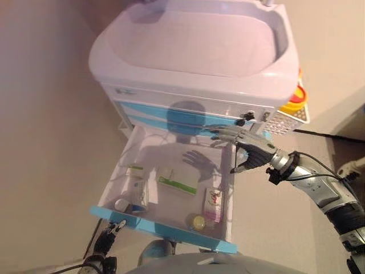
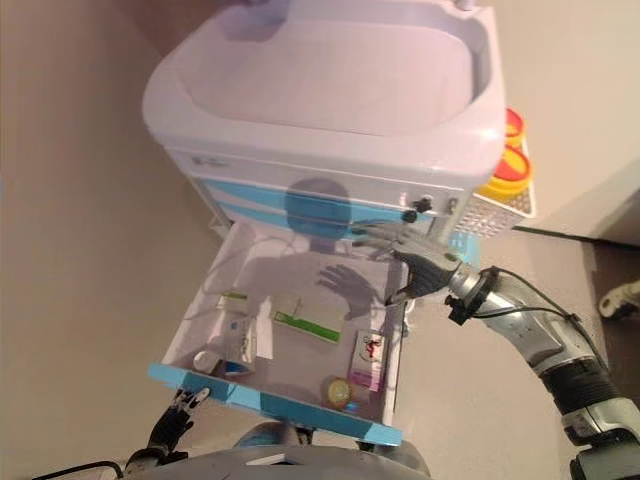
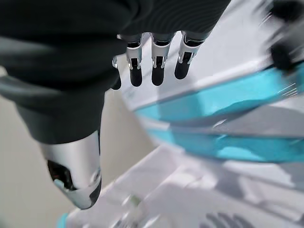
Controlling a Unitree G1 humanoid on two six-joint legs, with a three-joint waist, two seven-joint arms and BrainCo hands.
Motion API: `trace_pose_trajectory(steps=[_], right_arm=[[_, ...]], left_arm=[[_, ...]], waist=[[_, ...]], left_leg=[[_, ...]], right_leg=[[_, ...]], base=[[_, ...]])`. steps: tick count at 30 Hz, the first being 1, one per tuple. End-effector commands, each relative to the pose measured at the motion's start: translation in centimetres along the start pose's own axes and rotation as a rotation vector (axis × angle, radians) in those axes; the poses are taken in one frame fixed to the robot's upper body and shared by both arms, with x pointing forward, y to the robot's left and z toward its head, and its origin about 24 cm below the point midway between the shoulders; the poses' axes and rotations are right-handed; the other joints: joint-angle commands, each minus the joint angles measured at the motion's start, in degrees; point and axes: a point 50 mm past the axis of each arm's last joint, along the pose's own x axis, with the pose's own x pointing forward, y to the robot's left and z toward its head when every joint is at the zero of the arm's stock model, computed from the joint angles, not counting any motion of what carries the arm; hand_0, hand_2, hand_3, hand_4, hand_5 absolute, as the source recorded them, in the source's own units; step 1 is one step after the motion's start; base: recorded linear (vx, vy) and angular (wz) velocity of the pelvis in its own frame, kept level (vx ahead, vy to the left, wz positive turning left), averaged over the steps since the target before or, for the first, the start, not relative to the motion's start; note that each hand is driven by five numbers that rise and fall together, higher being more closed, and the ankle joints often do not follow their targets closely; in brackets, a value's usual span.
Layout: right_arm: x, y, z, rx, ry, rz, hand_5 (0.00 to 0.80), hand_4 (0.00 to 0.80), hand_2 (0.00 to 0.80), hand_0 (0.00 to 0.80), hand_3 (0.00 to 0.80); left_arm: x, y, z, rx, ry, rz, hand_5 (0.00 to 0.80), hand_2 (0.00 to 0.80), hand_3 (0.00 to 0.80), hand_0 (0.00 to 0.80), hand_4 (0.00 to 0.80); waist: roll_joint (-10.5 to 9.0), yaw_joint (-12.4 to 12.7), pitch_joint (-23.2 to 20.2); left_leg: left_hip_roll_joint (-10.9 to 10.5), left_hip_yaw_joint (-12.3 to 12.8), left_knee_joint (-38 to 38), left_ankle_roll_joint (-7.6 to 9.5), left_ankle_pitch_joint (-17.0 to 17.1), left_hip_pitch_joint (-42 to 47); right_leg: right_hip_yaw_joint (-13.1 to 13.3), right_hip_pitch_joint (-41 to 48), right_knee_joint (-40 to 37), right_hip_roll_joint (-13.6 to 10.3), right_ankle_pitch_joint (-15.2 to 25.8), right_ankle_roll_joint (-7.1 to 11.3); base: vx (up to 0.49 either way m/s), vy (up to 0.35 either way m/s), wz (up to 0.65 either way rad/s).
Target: Open the drawer and pick up the medicine
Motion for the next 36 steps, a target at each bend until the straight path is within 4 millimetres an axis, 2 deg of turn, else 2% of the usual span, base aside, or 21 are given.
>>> trace_pose_trajectory(steps=[1,5,15,28,36], right_arm=[[1.6,-0.5,1.4,-0.012,-0.099,0.026,0.000,0.000,0.000,0.000,0.000],[2.4,1.1,1.3,0.021,-0.087,0.103,0.000,0.000,0.000,0.000,0.000],[2.6,4.6,0.3,0.041,-0.009,0.236,0.000,0.000,0.000,0.000,0.000],[1.7,8.7,0.6,-0.020,-0.054,0.486,0.000,0.000,0.000,0.000,0.000],[1.0,12.1,0.5,-0.083,-0.080,0.641,0.000,0.000,0.000,0.000,0.000]], left_arm=[[-0.4,0.9,-0.9,0.079,0.060,-0.002,0.000,0.000,0.000,0.000,0.000],[-0.4,0.9,-0.8,0.066,0.056,-0.013,0.000,0.000,0.000,0.000,0.000],[-0.7,0.4,-1.2,0.006,0.047,-0.069,0.000,0.000,0.000,0.000,0.000],[-0.5,0.3,-0.8,0.039,0.037,-0.095,0.000,0.000,0.000,0.000,0.000],[-0.4,-0.1,-0.6,0.066,0.027,-0.116,0.000,0.000,0.000,0.000,0.000]], waist=[[-2.24,2.63,-1.43],[-2.32,3.92,-1.62],[-2.59,6.51,-1.88],[-2.72,7.81,-1.62],[-2.40,9.22,-1.65]], left_leg=[[-4.19,-0.14,0.76,1.43,-5.49,-0.18],[-4.04,-1.15,0.73,1.05,-5.20,-0.25],[-4.14,-3.42,1.08,0.50,-4.80,-0.42],[-4.06,-4.45,0.92,0.02,-4.42,-0.18],[-4.34,-5.89,0.59,-0.28,-3.85,-0.32]], right_leg=[[0.48,-1.90,2.71,-2.92,-0.58,4.48],[-0.79,-1.24,2.68,-2.98,-0.86,4.28],[-2.98,0.02,2.45,-2.93,-1.14,3.85],[-3.74,0.91,2.44,-2.78,-1.49,3.69],[-4.62,1.33,2.33,-2.91,-1.68,3.55]], base=[[0.006,-0.035,0.29],[0.012,-0.036,0.18],[0.010,-0.036,0.12],[0.002,-0.005,0.02],[0.001,0.000,0.01]])
